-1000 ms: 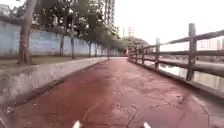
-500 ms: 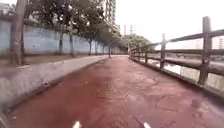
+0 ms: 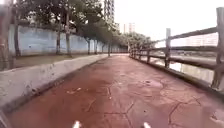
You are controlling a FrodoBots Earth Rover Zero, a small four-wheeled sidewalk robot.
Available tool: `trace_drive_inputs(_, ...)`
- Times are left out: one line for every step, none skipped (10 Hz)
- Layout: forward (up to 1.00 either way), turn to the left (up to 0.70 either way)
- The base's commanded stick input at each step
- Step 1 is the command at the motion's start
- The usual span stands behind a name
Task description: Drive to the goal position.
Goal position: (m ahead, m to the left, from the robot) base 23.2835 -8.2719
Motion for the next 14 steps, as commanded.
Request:
trace_drive_inputs(0.7,0.0)
trace_drive_inputs(0.7,0.0)
trace_drive_inputs(0.7,0.0)
trace_drive_inputs(0.7,0.0)
trace_drive_inputs(0.7,0.0)
trace_drive_inputs(0.7,0.0)
trace_drive_inputs(0.7,0.0)
trace_drive_inputs(0.7,0.0)
trace_drive_inputs(0.7,0.0)
trace_drive_inputs(0.7,0.0)
trace_drive_inputs(0.7,0.0)
trace_drive_inputs(0.7,0.0)
trace_drive_inputs(0.7,0.0)
trace_drive_inputs(0.7,0.0)
